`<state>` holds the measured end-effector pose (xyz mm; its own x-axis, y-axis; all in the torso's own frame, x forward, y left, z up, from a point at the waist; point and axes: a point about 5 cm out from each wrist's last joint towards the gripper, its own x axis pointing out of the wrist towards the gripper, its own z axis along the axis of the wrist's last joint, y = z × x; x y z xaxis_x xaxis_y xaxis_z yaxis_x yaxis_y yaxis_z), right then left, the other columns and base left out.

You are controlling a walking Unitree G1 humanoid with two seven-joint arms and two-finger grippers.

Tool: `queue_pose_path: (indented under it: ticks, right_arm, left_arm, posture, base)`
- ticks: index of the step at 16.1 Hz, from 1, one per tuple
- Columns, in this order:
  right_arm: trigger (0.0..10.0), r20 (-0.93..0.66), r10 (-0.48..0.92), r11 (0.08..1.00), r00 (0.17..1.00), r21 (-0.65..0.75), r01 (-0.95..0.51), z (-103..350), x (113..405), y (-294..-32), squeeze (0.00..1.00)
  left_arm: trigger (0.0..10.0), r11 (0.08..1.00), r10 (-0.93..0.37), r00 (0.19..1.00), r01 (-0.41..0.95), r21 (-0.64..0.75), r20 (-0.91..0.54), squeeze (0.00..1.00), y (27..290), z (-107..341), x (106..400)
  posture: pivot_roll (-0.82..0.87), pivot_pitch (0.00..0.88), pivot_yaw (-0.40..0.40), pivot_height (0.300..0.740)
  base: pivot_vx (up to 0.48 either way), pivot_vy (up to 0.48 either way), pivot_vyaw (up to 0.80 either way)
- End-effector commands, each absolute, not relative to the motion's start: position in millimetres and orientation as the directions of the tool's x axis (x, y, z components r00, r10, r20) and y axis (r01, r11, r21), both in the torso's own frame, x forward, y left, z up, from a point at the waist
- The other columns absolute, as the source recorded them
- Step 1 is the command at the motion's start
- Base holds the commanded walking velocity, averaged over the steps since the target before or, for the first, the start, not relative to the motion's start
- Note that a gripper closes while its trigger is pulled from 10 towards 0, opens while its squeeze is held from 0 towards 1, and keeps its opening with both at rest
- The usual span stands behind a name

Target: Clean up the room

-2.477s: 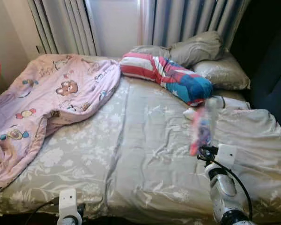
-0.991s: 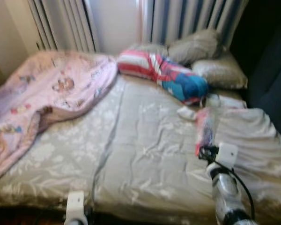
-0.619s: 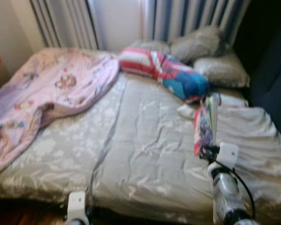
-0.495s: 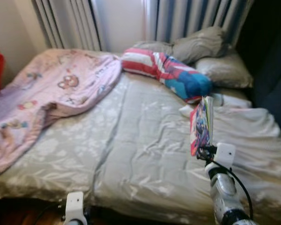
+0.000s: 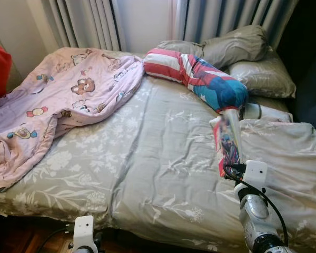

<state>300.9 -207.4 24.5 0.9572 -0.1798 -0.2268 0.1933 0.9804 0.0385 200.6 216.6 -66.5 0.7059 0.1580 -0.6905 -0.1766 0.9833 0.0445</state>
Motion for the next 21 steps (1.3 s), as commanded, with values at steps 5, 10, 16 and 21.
queue_pose_path:
  ticks: [5, 10, 16, 21]
  right_arm:
    - [10.0, -0.173, -0.192, 0.98, 0.966, 0.02, 0.199, 37.8, 311.1, -208.8, 0.0]
    - [10.0, -0.203, -0.209, 0.977, 0.956, -0.016, 0.211, 35.2, 310.9, -210.0, 0.0]
    - [10.0, -0.185, -0.209, 0.977, 0.96, -0.008, 0.211, 36.9, 312.2, -206.1, 0.0]
    - [10.0, -0.195, -0.2, 0.979, 0.96, 0.006, 0.205, 36.0, 312.9, -203.1, 0.0]
  left_arm:
    - [10.0, 0.98, 0.174, 0.697, -0.194, 0.051, -0.696, 0.0, 219.7, -68.4, 195.7]
    - [10.0, 0.979, 0.176, 0.695, -0.196, 0.052, -0.697, 0.0, 220.6, -68.6, 194.9]
    - [10.0, 0.978, 0.187, 0.69, -0.197, 0.067, -0.699, 0.0, 227.3, -68.8, 191.5]
    - [10.0, 0.978, 0.192, 0.696, -0.197, 0.073, -0.692, 0.0, 229.5, -66.6, 194.6]
  posture:
    - [0.09, 0.031, -0.052, 0.74]
    - [0.09, 0.022, -0.051, 0.74]
    - [0.09, 0.001, -0.041, 0.74]
    - [0.1, 0.0, -0.034, 0.74]
  base:
    - [0.0, 0.0, -0.16]
    - [0.0, 0.0, 0.0]
    - [0.0, 0.0, -0.24]
    - [0.0, 0.0, -0.16]
